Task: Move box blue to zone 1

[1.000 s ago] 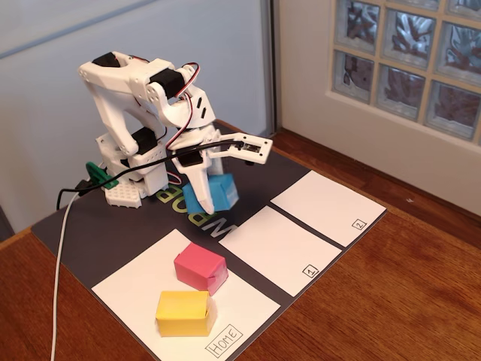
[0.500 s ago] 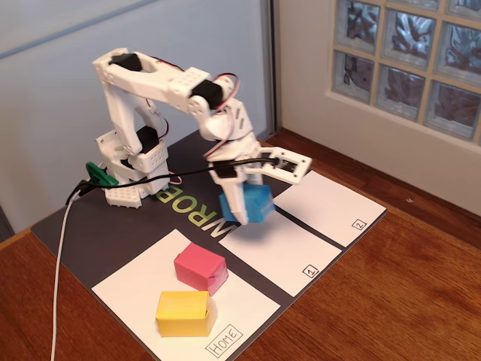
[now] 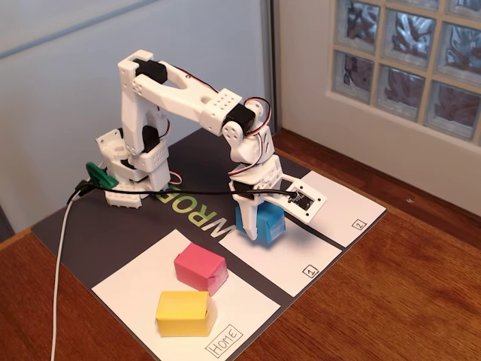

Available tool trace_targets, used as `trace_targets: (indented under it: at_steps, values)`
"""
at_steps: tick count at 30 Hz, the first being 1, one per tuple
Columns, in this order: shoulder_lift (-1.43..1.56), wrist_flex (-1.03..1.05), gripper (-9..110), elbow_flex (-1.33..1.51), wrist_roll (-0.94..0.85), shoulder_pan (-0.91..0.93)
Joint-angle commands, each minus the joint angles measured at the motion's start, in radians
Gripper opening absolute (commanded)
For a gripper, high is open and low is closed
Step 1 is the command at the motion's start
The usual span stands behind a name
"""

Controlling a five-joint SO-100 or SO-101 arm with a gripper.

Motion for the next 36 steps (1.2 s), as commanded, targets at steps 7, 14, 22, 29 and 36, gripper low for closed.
trace_targets:
  at_steps: [7,14,22,29,36]
  values:
    - [-0.112,-0.028,0,-0.141,0.012,0.046]
    - [-0.204,-0.028,0,-0.239,0.023,0.052]
    - [-0.255,-0.043,6,-0.282,0.063,0.023]
    - [-0.293,-0.051,7,-0.302,0.074,0.002]
    - [-0.345,-0.051,7,-0.328,0.097,-0.028]
